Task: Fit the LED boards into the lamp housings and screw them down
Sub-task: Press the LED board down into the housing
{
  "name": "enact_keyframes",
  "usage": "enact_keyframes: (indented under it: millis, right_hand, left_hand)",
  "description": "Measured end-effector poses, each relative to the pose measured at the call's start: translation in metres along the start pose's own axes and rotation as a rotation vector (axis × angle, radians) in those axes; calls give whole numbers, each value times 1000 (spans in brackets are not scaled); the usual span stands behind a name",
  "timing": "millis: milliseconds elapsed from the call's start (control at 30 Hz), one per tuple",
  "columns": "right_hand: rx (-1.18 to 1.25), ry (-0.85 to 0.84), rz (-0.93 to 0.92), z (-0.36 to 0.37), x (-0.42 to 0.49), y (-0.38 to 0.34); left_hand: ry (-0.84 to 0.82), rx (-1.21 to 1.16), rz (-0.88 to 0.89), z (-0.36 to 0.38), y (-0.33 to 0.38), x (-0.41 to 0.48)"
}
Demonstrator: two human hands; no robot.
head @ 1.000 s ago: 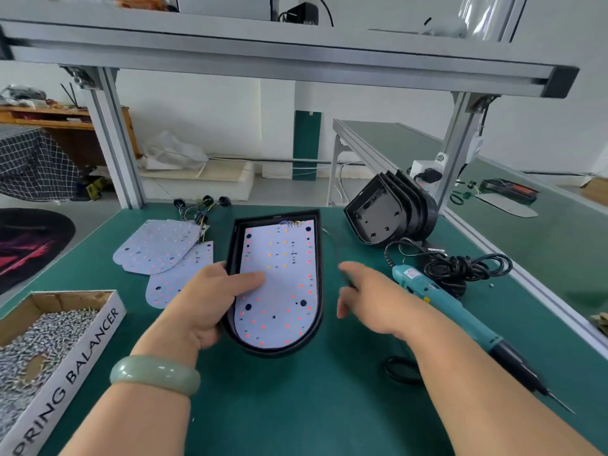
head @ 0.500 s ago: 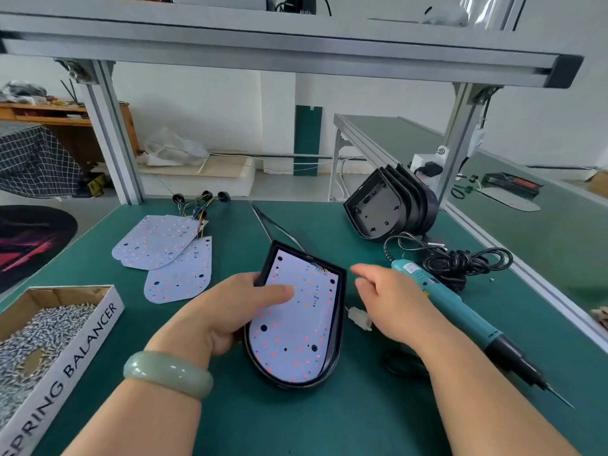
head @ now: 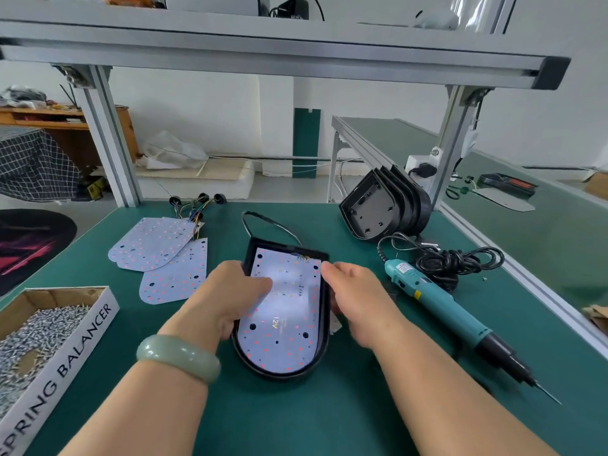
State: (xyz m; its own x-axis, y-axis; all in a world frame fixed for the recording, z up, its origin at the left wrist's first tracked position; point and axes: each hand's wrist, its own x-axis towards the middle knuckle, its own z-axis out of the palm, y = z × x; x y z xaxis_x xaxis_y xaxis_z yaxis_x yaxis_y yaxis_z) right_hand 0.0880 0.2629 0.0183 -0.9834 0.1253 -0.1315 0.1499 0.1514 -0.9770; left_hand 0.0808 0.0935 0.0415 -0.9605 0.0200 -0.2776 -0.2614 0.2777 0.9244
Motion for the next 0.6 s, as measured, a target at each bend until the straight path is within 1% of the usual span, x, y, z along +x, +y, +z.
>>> enact_keyframes:
  millis: [67,100,233,367,467,600]
  right_hand:
    - [174,5,74,5,2,-1]
    - [216,10,68,4,4,-1]
    - [245,-11,54,0,8,-4]
    - [296,-3,69,0,9,-4]
    - [271,33,18,5,8,-4]
    - [275,39,25,3,9,-3]
  left_hand:
    - [32,-65,54,8,-3,6]
    - [36,-81,57,10,-5,10]
    - [-30,-150,84,11,6,17]
    - [55,-112,119,17,14,21]
    - [97,-66,135,18,14,23]
    - [95,-95,128,17,10,21]
